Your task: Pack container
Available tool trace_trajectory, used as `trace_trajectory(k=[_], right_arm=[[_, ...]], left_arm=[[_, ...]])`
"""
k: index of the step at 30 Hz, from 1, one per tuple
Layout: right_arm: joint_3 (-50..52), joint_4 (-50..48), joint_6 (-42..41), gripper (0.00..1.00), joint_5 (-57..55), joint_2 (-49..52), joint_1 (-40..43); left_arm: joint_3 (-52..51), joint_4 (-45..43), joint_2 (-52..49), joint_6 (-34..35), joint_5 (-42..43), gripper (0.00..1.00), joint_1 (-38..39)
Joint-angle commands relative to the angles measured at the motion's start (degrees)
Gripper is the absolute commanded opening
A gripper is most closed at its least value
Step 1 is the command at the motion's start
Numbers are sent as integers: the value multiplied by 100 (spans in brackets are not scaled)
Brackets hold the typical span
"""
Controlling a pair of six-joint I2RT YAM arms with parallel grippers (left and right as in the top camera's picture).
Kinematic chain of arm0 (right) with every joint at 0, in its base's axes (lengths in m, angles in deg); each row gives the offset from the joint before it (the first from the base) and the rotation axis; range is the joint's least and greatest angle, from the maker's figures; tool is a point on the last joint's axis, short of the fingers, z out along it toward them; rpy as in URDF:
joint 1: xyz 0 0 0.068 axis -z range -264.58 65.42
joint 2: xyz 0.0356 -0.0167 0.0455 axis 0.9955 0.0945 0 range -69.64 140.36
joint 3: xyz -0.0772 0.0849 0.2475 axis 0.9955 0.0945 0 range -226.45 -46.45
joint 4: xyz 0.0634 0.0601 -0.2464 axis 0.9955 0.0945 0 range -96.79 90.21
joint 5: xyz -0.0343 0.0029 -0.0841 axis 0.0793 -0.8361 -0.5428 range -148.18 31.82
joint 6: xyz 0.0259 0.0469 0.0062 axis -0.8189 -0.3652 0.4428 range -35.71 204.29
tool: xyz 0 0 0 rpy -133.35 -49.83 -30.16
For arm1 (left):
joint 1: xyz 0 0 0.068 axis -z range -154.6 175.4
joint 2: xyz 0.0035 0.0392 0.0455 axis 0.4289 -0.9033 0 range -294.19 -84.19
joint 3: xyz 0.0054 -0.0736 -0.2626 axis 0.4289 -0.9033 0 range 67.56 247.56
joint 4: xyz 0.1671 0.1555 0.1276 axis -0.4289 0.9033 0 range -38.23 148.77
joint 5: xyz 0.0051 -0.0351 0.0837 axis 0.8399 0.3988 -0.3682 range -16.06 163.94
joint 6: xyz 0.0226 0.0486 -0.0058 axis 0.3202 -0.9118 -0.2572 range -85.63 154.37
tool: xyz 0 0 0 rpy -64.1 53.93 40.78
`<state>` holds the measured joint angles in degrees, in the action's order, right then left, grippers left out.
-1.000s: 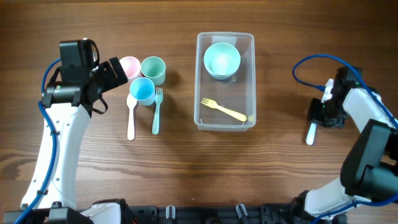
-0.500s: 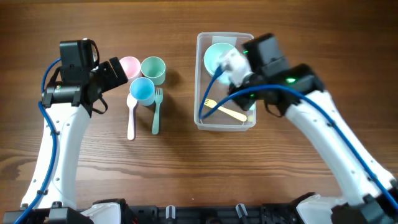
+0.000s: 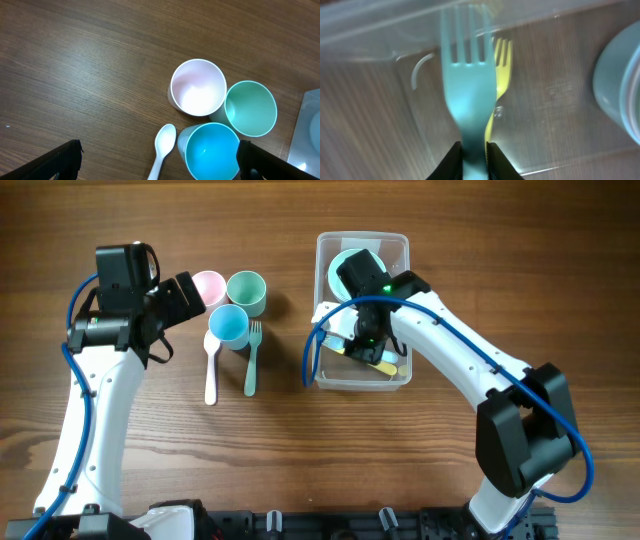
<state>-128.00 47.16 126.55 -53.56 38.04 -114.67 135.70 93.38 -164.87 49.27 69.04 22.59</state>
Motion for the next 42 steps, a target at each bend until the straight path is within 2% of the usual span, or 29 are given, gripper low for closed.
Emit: trace_trajectory(k=[1,2,4,7,10,11,12,14,17,20,22,24,26,32,34,36,37,39,42], right_arm=[[-452,17,-1475,31,-468,-372,-26],[-573,7,-1624,46,-461,-581,-26],[-675,-46,-1707,55,-483,-999,-22],[-691,-254,-3226,71,-647,-1718,365],[-691,-39,-4690,81,-474,-2151,1342],[-691,199,-5171,84,-144,-2243,2063],[-691,323,-5333,86,31,-2243,2409],[-682,643,-5519,99,367,-2199,3191],[-603,785,-5744,100,380,-2175,3775],[-597,776,-5742,100,380,-2175,3816],[-597,776,-5744,100,382,-2175,3816],[-597,780,-5746,100,382,-2175,3816],[-597,776,-5744,100,382,-2175,3816],[-597,756,-5744,100,382,-2175,3816],[-597,756,-5744,100,382,-2175,3816],[-597,756,-5744,100,382,-2175,3816],[-597,756,-5744,100,382,-2175,3816],[-597,756,-5746,100,382,-2175,3816],[-597,756,-5742,100,382,-2175,3816]], left_arm=[[87,-17,-11,-76,-55,100,-48],[87,-17,-11,-76,-55,100,-48],[87,-17,-11,-76,-55,100,-48],[87,-17,-11,-76,-55,100,-48],[87,-17,-11,-76,-55,100,-48],[87,-17,-11,-76,-55,100,-48],[87,-17,-11,-76,-55,100,-48],[87,-17,-11,-76,-55,100,-48],[87,-17,-11,-76,-55,100,-48],[87,-26,-11,-59,-46,100,-46],[87,11,-11,308,557,100,-46],[87,715,-11,601,1847,100,-48],[87,682,-26,741,2059,100,-37],[90,809,-98,807,1967,99,-31],[306,1259,-472,737,1965,95,-31],[1062,2009,-1145,503,1585,89,-31],[1633,2413,-1530,457,1283,90,-31],[2190,2715,-1928,103,1222,96,-31],[2365,2802,-2275,-129,1145,99,-28]])
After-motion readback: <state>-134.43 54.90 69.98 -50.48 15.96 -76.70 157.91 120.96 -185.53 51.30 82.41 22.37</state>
